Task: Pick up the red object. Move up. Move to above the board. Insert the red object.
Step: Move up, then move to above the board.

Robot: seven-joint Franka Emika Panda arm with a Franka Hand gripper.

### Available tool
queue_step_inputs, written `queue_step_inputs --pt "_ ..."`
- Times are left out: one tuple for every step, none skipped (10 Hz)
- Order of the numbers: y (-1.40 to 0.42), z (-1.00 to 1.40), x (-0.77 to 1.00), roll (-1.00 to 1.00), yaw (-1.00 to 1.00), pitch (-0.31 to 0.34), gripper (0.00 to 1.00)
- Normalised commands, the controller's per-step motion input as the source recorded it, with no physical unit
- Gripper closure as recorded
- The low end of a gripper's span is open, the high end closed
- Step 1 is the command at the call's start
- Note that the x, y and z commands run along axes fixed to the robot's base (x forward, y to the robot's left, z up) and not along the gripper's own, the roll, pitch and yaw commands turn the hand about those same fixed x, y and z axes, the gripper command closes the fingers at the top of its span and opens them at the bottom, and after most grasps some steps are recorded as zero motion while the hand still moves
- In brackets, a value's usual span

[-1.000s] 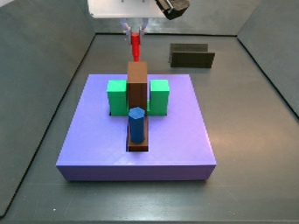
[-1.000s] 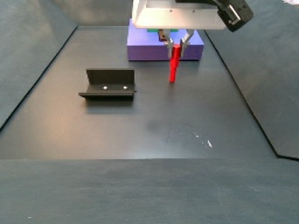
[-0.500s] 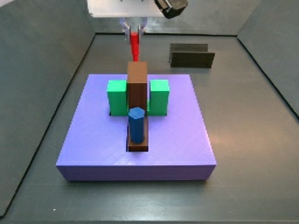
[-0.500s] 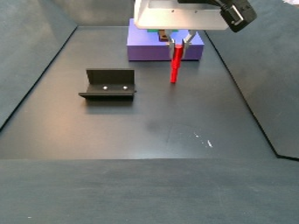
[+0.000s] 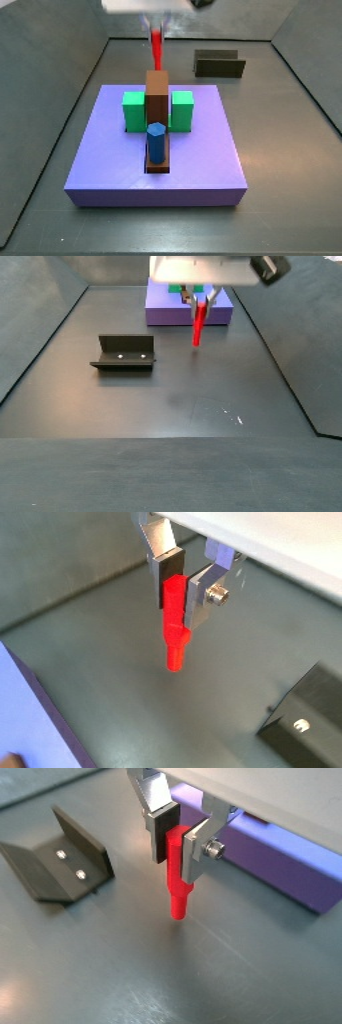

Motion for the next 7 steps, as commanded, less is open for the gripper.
queue_step_inputs --pt "0.05 0.52 -0.02 0.01 -0.05 0.009 1.0" --pt "0.03 0.23 0.01 0.01 -0.03 -0.009 1.0" --pt "0.0 1.4 0.0 0.0 0.0 0.0 1.0" --pt "0.0 1.4 -0.01 0.0 0.0 0.009 1.0" --pt "0.0 1.4 -0.06 0.0 0.0 0.026 1.0" --pt "0.0 1.4 0.03 0.01 0.0 0.023 1.0" --pt "0.0 0.9 0.05 0.01 0.0 0.079 1.0"
